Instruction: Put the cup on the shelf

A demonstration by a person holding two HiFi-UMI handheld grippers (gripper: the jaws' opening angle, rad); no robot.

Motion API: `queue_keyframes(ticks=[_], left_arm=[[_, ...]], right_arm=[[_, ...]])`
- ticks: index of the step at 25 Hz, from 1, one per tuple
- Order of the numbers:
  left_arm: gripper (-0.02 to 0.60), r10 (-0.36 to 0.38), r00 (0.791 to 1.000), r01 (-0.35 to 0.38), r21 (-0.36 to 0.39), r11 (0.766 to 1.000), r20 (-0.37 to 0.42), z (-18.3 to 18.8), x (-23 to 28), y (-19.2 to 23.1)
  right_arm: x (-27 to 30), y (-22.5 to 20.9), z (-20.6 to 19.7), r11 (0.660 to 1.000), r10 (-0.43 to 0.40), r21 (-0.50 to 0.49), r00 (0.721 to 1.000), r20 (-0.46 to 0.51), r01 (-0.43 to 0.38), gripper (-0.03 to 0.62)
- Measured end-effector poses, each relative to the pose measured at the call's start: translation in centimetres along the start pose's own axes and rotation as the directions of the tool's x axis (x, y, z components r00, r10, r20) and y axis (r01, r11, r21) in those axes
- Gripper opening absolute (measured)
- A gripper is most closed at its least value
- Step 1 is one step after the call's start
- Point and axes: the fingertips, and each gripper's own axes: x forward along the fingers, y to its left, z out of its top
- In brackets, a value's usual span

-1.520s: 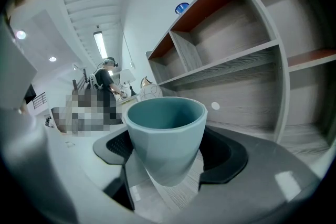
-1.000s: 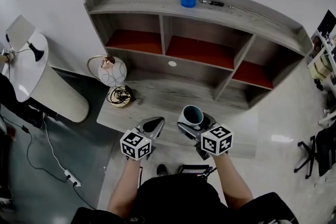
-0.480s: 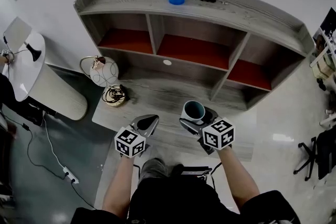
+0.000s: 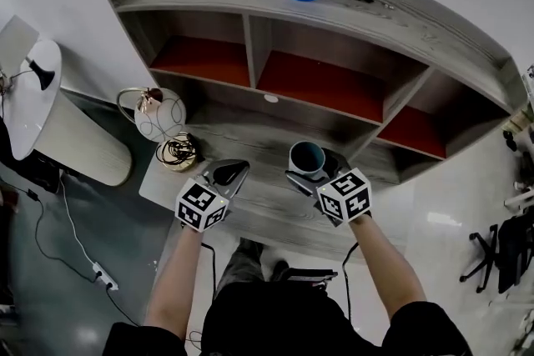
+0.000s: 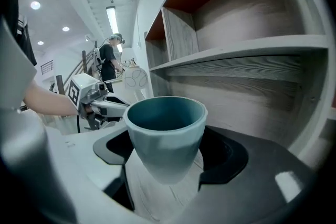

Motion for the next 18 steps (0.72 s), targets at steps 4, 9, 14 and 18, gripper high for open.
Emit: queue_keyframes(ticks=[4,9,14,18], left_arm=[[0.0,0.055,0.998,-0.054,-0.014,0.998,0.021,-0.6,1.3,3.2],[0.0,0.092,0.995,-0.092,-0.02,0.996,0.03,-1.8,2.7,5.2],[0.0,0.112,0.993,-0.11,-0.039,0.993,0.045,-3.2,4.9,7.2],[0.0,0.125,0.991,-0.122,-0.06,0.991,0.046,-4.5,6.5,8.6]], right_arm=[[3.5,-1.5,0.4,0.999,-0.032,-0.011,0.999,0.019,0.033,0.387],[7.3,-2.7,0.1,0.998,-0.066,0.024,0.997,0.041,0.065,0.387],[11.0,-4.1,-1.0,0.996,-0.084,0.042,0.996,0.038,0.082,0.387],[13.4,-5.1,-1.9,0.994,-0.102,0.04,0.994,0.041,0.101,0.387]])
